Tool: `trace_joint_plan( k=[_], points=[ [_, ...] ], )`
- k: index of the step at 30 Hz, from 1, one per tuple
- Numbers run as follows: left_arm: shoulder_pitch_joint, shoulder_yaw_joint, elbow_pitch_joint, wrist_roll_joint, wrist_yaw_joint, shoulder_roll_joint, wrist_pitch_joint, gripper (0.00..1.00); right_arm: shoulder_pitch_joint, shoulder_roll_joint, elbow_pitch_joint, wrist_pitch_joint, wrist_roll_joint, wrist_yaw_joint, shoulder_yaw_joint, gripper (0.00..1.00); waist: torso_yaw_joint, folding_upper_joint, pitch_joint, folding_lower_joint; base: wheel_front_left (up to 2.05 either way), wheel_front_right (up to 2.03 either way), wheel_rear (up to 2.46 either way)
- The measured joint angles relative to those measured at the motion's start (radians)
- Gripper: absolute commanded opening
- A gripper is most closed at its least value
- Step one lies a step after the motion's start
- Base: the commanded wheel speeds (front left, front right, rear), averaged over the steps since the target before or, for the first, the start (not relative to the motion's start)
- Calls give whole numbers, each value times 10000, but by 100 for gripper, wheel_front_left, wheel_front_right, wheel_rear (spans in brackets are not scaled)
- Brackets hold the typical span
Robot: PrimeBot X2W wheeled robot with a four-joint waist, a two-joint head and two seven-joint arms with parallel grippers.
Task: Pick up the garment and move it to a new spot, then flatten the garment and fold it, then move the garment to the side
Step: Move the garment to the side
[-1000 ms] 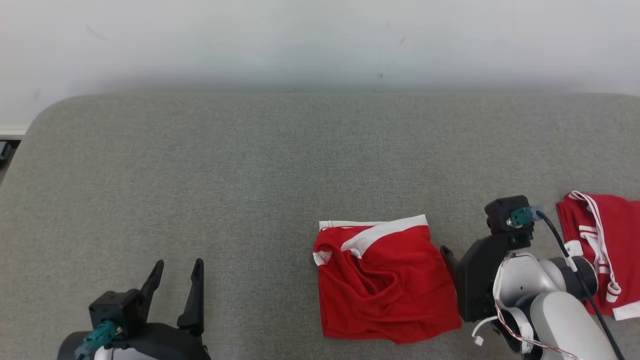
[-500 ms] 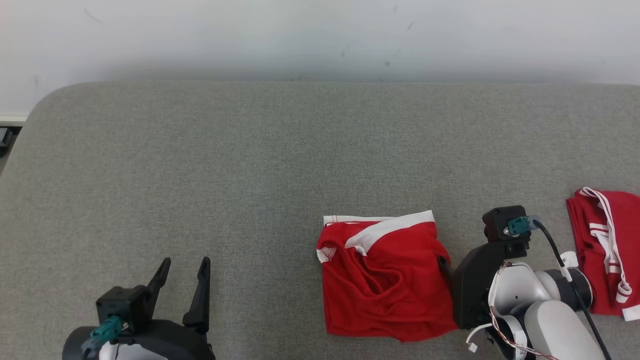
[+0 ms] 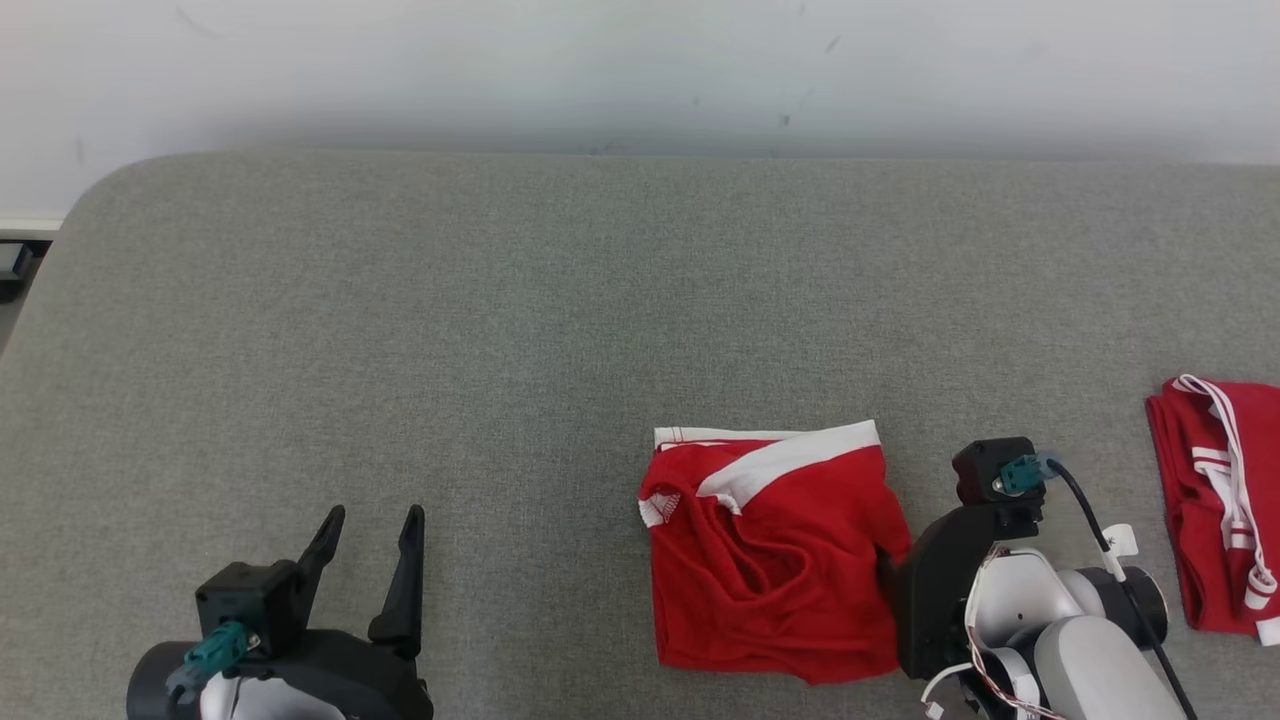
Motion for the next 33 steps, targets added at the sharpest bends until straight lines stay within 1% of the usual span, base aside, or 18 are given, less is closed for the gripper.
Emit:
trace_joint_plan(
  k=[6,13,14,16,17,18,19,28,33],
  points=[
    [-12,-92,-36,2,-10,-2,58,100,-44,46,247,10,109,-2,-29,100,85,0,92,0,0,0,0],
    [-18,-84,-36,2,-8,0,59,100,-450,59,560,25,290,-2,56,100,191,0,177,0,0,0,0],
    [-21,-86,-36,2,-8,-4,59,100,-457,59,593,59,328,-2,65,96,206,0,186,0,0,0,0],
    [-26,-84,-36,2,-8,-4,61,100,-460,61,685,86,428,-2,67,40,234,0,206,0,0,0,0],
    [-29,-84,-35,2,-8,-4,63,100,-477,63,736,94,477,-2,67,25,248,0,214,0,0,0,0],
    [-32,-84,-35,2,-8,-4,63,100,-493,63,773,94,516,-2,65,16,260,0,222,0,0,0,0],
    [-34,-84,-35,2,-8,-4,63,100,-522,67,807,96,552,-2,65,0,272,0,229,0,0,0,0],
    [-57,-40,-10,0,4,-15,59,100,-695,98,742,6,472,-2,125,0,298,0,247,0,0,0,0],
    [-82,-33,61,-4,4,-98,42,100,-1011,-81,-234,-96,-86,19,556,0,277,0,149,0,0,0,0]
  ],
)
